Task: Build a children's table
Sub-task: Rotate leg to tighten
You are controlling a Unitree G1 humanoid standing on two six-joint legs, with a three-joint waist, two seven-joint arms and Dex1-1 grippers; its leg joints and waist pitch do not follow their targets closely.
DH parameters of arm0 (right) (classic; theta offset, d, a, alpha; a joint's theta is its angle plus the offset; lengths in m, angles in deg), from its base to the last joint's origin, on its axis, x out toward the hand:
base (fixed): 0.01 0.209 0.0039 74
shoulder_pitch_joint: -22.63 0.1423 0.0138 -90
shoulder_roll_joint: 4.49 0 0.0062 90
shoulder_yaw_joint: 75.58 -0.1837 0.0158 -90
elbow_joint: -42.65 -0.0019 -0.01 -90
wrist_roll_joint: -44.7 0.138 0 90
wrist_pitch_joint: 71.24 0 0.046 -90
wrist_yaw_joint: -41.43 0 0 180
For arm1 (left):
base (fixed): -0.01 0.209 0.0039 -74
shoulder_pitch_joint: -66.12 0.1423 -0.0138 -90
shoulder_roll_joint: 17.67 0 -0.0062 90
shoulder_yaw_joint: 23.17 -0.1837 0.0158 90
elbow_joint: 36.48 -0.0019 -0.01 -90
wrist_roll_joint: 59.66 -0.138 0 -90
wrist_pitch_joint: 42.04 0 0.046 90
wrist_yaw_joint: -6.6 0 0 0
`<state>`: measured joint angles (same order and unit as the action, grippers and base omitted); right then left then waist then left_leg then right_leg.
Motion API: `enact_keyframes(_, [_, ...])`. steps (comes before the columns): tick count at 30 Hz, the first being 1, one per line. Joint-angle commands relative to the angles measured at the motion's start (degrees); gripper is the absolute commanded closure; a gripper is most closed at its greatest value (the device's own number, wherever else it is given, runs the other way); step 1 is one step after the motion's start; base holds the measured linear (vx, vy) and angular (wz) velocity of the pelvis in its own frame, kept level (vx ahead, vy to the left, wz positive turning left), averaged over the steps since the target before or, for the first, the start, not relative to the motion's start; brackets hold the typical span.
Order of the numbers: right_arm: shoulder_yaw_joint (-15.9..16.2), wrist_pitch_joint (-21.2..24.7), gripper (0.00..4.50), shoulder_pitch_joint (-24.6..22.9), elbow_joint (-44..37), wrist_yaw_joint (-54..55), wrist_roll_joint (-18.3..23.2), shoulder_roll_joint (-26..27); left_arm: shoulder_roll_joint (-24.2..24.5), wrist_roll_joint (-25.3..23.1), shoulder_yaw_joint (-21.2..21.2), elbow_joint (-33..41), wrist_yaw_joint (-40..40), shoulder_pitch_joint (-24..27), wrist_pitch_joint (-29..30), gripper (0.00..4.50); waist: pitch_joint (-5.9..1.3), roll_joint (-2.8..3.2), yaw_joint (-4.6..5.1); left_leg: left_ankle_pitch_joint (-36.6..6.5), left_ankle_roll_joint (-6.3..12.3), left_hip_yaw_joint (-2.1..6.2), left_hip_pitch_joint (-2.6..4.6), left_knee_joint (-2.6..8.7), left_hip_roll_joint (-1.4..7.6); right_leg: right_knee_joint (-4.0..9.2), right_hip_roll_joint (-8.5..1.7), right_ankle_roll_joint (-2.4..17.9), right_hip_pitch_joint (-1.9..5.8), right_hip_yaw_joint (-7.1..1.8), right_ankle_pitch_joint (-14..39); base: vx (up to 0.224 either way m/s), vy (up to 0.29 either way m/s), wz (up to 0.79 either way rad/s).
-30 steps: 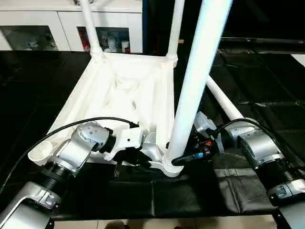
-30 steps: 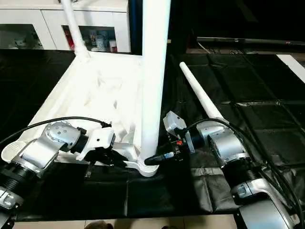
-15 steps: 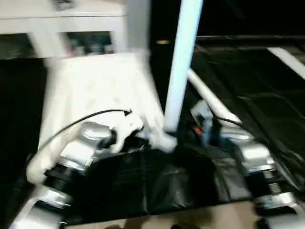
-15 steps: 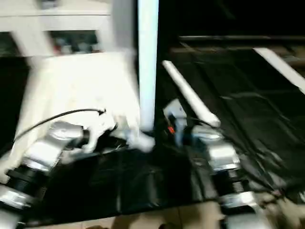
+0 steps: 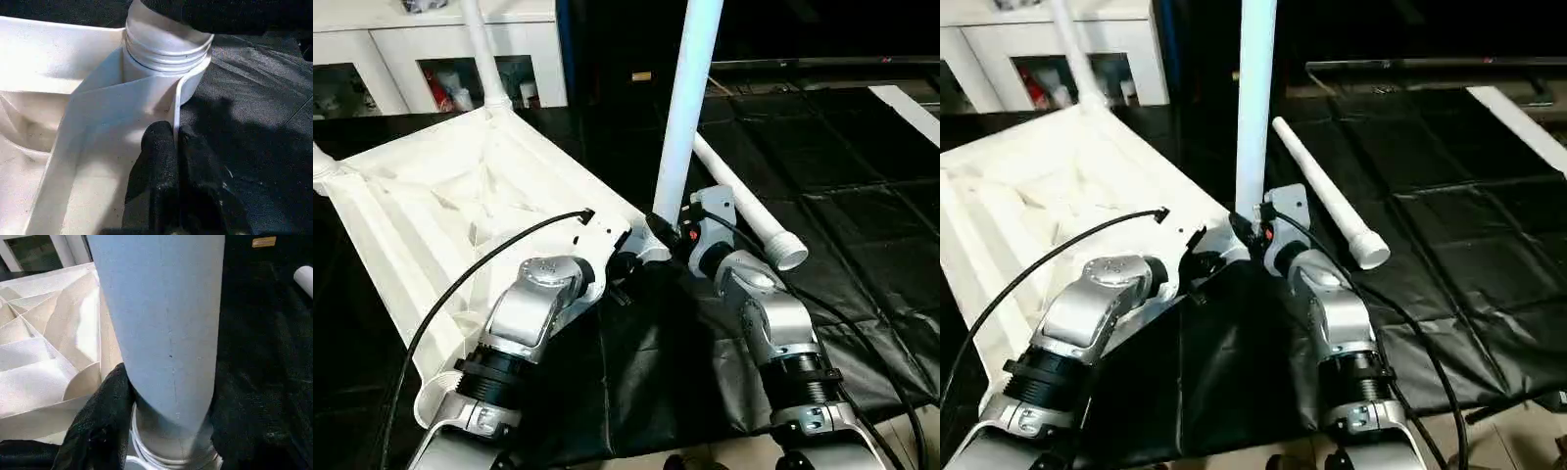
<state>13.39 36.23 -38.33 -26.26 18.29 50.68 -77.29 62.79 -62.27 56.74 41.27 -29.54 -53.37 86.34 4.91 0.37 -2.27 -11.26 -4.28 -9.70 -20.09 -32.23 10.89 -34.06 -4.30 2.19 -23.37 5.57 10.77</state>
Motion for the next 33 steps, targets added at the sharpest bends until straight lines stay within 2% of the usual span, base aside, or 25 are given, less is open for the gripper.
enact_keyframes(1, [3.0,1.4,1.73,-1.4,1.2,-3.3,1.5,1.1,-0.4,2.2,-2.2,2.1,-2.5,0.2,-1.5,4.5,-3.08,0.09,-0.49,-4.5,6.49,0.53,-0.51,3.01,1.97,4.04,-4.25,12.3,3.76,-3.36,8.0,0.0,0.0,0.0])
enact_keyframes(3, [4.1,0.0,1.47,-2.9,-1.5,-7.3,1.5,-1.8,1.7,2.1,-2.9,2.3,-4.3,0.6,-1.7,4.5,-3.16,0.08,-0.62,-4.7,5.95,0.63,-0.51,3.05,2.01,4.01,-4.17,11.6,3.85,-3.38,8.4,0.0,0.0,0.0])
enact_keyframes(7, [4.4,-0.1,1.2,-4.9,-5.3,-12.3,2.6,-5.5,3.3,1.9,-2.9,2.1,-5.4,0.7,-2.0,4.5,-3.33,-0.05,-0.92,-2.5,6.92,0.52,-0.59,2.78,2.02,3.51,-4.13,12.3,3.98,-3.51,3.9,0.0,0.0,0.0])
enact_keyframes(10, [5.0,-1.2,0.96,-7.4,-9.0,-16.5,2.7,-9.9,4.3,1.7,-3.0,1.7,-5.8,0.9,-2.6,4.5,-3.41,-0.21,-1.26,-2.5,7.46,0.42,-0.65,2.63,1.97,3.59,-4.16,12.0,4.1,-3.5,4.5,0.0,0.0,0.0])
enact_keyframes(13, [3.6,1.2,0.59,-9.2,-11.9,-19.2,5.4,-12.1,4.8,1.7,-3.3,1.1,-5.9,1.0,-3.2,4.5,-3.48,-0.48,-1.4,-2.9,7.57,0.45,-0.67,2.63,1.97,3.81,-4.23,11.7,4.13,-3.46,6.5,0.0,0.0,0.0])
enact_keyframes(15, [1.9,2.3,0.54,-11.3,-14.8,-21.1,7.3,-14.4,5.1,1.8,-3.7,0.9,-6.1,1.3,-3.9,4.5,-3.64,-0.45,-1.59,-2.6,7.79,0.46,-0.57,2.51,2.04,3.8,-4.16,11.3,4.15,-3.49,6.6,0.0,0.0,0.0])
enact_keyframes(19, [0.0,3.6,0.1,-14.3,-18.0,-21.8,9.1,-16.5,4.8,1.5,-3.8,-0.1,-5.4,1.5,-6.1,4.5,-3.83,-0.61,-1.73,-1.9,7.89,0.46,-0.65,2.42,2.03,3.64,-4.13,11.5,4.07,-3.4,6.1,0.0,0.0,0.0])
enact_keyframes(20, [0.2,5.0,0.04,-15.3,-18.7,-21.5,9.1,-17.1,4.4,2.4,-3.1,0.2,-5.7,1.5,-5.7,4.06,-3.83,-0.78,-1.7,-1.9,7.85,0.4,-0.67,2.4,1.96,3.76,-4.08,11.4,4.14,-3.4,6.5,0.0,0.0,0.0])
enact_keyframes(21, [0.5,6.1,0.02,-15.9,-18.9,-21.0,8.9,-17.3,4.2,3.2,-2.6,0.7,-6.0,1.4,-5.3,3.95,-3.86,-0.74,-1.82,-1.8,7.65,0.42,-0.74,2.37,1.9,3.77,-4.13,11.2,4.22,-3.38,7.2,0.0,0.0,0.0])
enact_keyframes(23, [0.8,7.2,0.0,-16.7,-19.3,-20.3,8.8,-17.1,3.8,4.3,-1.8,1.5,-6.1,1.5,-4.6,3.95,-4.02,-0.73,-1.92,-1.7,7.42,0.43,-0.76,2.32,1.83,3.74,-4.19,11.4,4.18,-3.32,7.6,0.0,0.0,0.0])
enact_keyframes(24, [1.3,7.5,0.0,-17.4,-19.7,-19.7,8.9,-16.6,3.5,5.4,-0.7,2.3,-5.9,1.4,-4.4,3.89,-4.07,-1.05,-1.85,-1.5,7.45,0.41,-0.8,2.29,1.92,3.7,-4.17,11.5,4.15,-3.3,7.3,0.0,0.0,0.0])
enact_keyframes(25, [2.6,7.4,0.0,-18.4,-20.4,-19.0,8.7,-15.5,3.0,7.0,2.2,3.0,-4.5,1.0,-4.0,3.76,-4.15,-0.9,-1.95,-1.0,7.5,0.41,-0.78,2.19,1.92,3.55,-4.2,11.7,4.12,-3.3,6.7,0.0,0.0,0.0])
enact_keyframes(28, [3.7,7.4,0.0,-18.7,-20.7,-18.3,8.2,-14.7,3.4,7.7,4.2,3.3,-3.5,0.7,-3.5,3.53,-4.15,-0.9,-1.86,-1.0,7.6,0.47,-0.84,2.21,1.95,3.48,-4.17,12.0,4.08,-3.19,6.0,0.0,0.0,0.0])
enact_keyframes(29, [6.1,7.6,0.0,-18.7,-20.4,-17.5,7.2,-13.3,5.7,8.1,7.3,4.9,-2.7,0.5,-2.4,3.53,-4.26,-0.88,-1.97,-1.0,7.37,0.51,-0.69,2.2,2.03,3.31,-4.22,11.9,4.09,-3.2,6.3,0.0,0.0,0.0])
enact_keyframes(30, [7.0,7.7,0.0,-18.5,-20.0,-17.2,6.8,-12.7,6.9,8.0,8.5,5.6,-2.2,0.5,-2.0,3.53,-4.17,-0.73,-1.77,-1.2,7.26,0.55,-0.84,2.25,1.96,3.37,-4.18,11.7,4.07,-3.17,6.6,0.0,0.0,0.0])
enact_keyframes(31, [7.1,7.8,0.0,-18.5,-20.0,-17.1,6.7,-12.6,7.1,7.9,8.7,5.7,-2.1,0.5,-1.9,3.53,-4.04,-0.69,-1.59,-2.2,6.82,0.52,-0.67,2.3,1.97,3.55,-4.07,11.3,3.91,-3.17,7.8,0.0,0.0,0.0])
enact_keyframes(32, [8.1,7.8,0.0,-18.1,-19.5,-16.7,6.2,-11.8,9.0,7.3,9.8,6.8,-1.6,0.9,-1.5,3.53,-4.17,-0.83,-1.64,-2.5,6.52,0.51,-0.58,2.3,1.96,3.56,-4.09,11.1,3.97,-3.17,8.4,0.0,0.0,0.0])
enact_keyframes(33, [8.4,7.8,0.0,-18.0,-19.3,-16.5,6.0,-11.4,10.0,6.9,10.3,7.3,-1.3,1.1,-1.4,3.53,-4.08,-0.6,-1.67,-2.8,6.03,0.53,-0.49,2.38,1.97,3.6,-4.07,10.8,3.84,-3.22,9.4,0.0,0.0,0.0])
